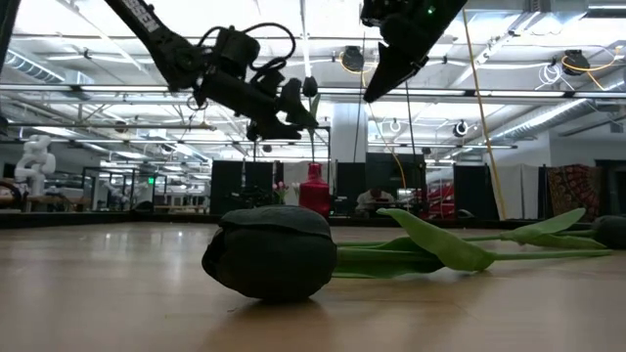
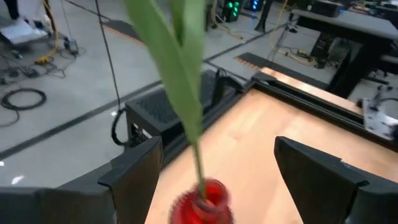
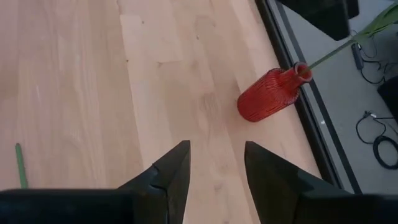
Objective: Sort flowers into vase by color
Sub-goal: Put the top black flower into the red vase
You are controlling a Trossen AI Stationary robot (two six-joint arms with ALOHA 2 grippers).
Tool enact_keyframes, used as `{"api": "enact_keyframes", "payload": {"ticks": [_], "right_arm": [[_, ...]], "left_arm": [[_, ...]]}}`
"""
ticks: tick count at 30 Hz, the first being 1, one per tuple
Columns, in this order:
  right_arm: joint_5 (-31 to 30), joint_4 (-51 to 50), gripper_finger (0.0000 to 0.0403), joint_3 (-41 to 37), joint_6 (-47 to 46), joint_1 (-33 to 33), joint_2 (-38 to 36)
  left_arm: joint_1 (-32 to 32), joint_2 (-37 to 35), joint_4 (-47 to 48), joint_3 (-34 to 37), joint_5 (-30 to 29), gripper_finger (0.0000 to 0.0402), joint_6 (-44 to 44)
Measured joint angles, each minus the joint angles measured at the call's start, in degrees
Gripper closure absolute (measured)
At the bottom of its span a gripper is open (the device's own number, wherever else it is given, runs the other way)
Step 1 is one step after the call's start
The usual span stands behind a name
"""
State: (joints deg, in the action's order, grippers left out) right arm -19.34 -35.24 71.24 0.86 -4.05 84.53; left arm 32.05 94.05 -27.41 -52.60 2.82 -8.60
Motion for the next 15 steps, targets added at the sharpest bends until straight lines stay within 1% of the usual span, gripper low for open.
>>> {"api": "enact_keyframes", "payload": {"ticks": [5,8,12,15], "right_arm": [[0.9,-0.2,0.0259,0.0,0.0,0.0,0.0],[4.5,-2.0,0.0259,0.0,0.0,0.0,0.0],[8.2,-4.7,0.0259,0.0,-0.6,0.0,0.0],[9.5,-4.9,0.0259,0.0,-2.3,0.0,0.2]], "left_arm": [[-0.8,-2.8,6.7,0.0,-0.1,0.0085,-2.8],[-1.5,-3.9,10.3,0.0,0.0,0.0089,-4.4],[-3.4,-4.0,13.9,0.0,0.1,0.0112,-4.6],[-4.6,-4.3,14.9,0.0,-0.2,0.0134,-4.6]]}}
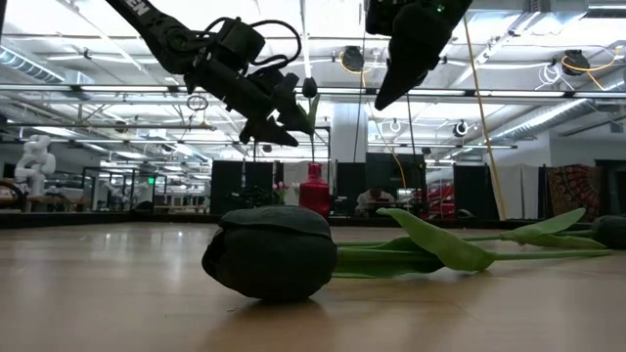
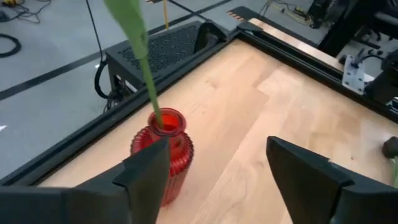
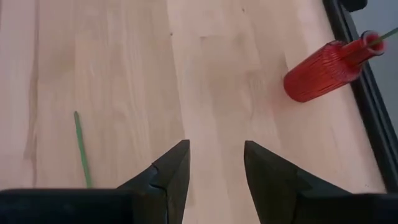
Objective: Sort flowers into vase by color
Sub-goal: Put the top black flower into the red vase
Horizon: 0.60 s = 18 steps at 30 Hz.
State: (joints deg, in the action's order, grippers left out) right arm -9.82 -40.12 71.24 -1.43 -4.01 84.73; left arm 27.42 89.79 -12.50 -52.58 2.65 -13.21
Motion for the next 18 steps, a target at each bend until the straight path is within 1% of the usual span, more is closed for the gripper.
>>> {"api": "enact_keyframes", "payload": {"ticks": [2,6,10,11,16,18], "right_arm": [[0.8,0.0,0.0259,0.0,-0.5,0.0,0.2],[1.1,1.9,0.0259,-0.2,0.2,0.4,1.5],[1.4,10.0,0.0259,-3.8,4.1,0.8,2.0],[2.5,11.6,0.0259,-5.1,5.1,0.8,2.1],[11.8,21.3,0.0259,-11.4,7.2,-0.1,2.1],[14.1,23.6,0.0259,-13.1,7.4,-0.4,2.1]], "left_arm": [[-0.7,-0.4,0.4,0.0,-0.2,0.0148,0.0],[-1.9,-3.8,1.8,0.0,-1.2,0.0176,0.0],[-3.7,-7.8,4.8,0.0,-1.6,0.0197,0.5],[-4.3,-8.8,5.2,0.0,-1.6,0.0200,0.6],[-7.8,-12.3,9.0,0.1,-1.6,0.0207,1.9],[-9.0,-13.3,9.1,0.1,-1.6,0.0207,2.0]]}}
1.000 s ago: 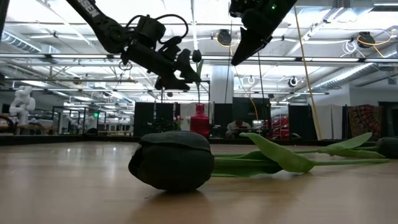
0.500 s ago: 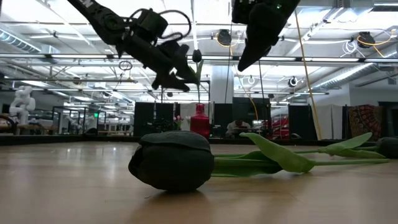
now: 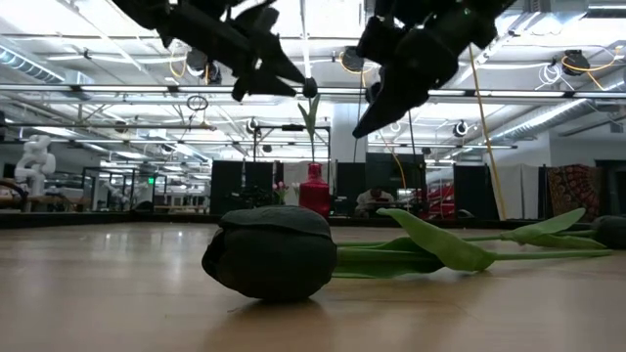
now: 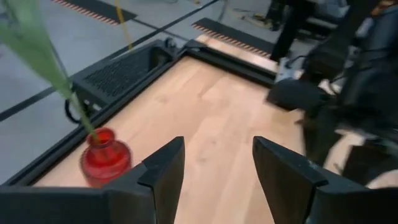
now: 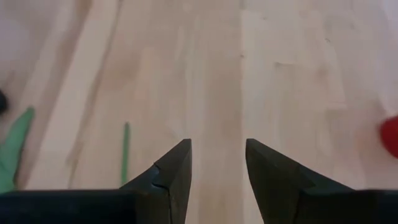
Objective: Sort flowers into vase by color
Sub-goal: Put the top black flower into the red vase
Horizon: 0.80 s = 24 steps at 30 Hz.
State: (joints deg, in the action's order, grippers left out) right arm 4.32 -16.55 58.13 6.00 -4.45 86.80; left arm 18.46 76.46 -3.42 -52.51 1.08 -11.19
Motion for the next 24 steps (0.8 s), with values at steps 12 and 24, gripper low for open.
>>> {"api": "enact_keyframes", "payload": {"ticks": [12,24], "right_arm": [[8.0,9.2,0.0259,-10.3,2.3,0.3,0.4],[7.2,7.8,0.0293,-13.7,-7.1,5.0,0.4]], "left_arm": [[-6.5,-1.6,0.1,0.0,0.6,0.0207,4.6],[-9.9,-1.6,0.1,0.0,7.6,0.0207,7.8]]}}
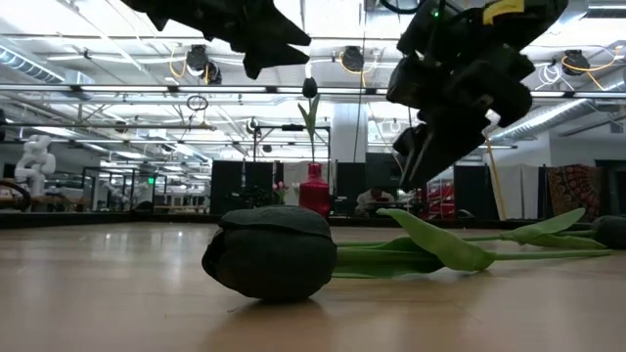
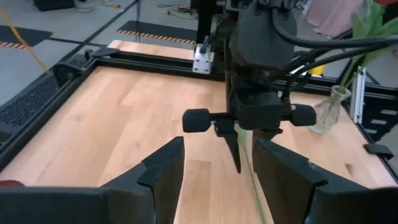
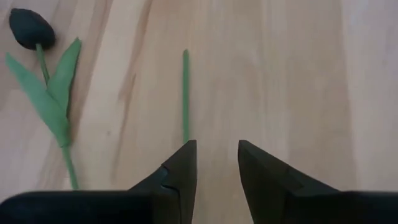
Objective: Sort flowers into vase by color
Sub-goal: Put the top black flower into the red vase
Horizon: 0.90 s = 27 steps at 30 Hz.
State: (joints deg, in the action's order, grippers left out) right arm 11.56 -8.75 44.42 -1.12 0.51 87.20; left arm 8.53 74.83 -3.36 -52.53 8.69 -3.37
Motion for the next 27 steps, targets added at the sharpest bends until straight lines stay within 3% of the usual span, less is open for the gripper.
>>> {"api": "enact_keyframes", "payload": {"ticks": [9,27], "right_arm": [[-8.6,-1.5,0.0298,0.0,-4.3,8.8,0.0],[-6.9,-1.8,0.0298,0.0,-3.8,9.7,2.1]], "left_arm": [[-2.8,0.0,-0.6,0.0,1.3,0.0207,1.3],[-5.1,0.0,-0.5,0.0,1.1,0.0207,1.2]]}}
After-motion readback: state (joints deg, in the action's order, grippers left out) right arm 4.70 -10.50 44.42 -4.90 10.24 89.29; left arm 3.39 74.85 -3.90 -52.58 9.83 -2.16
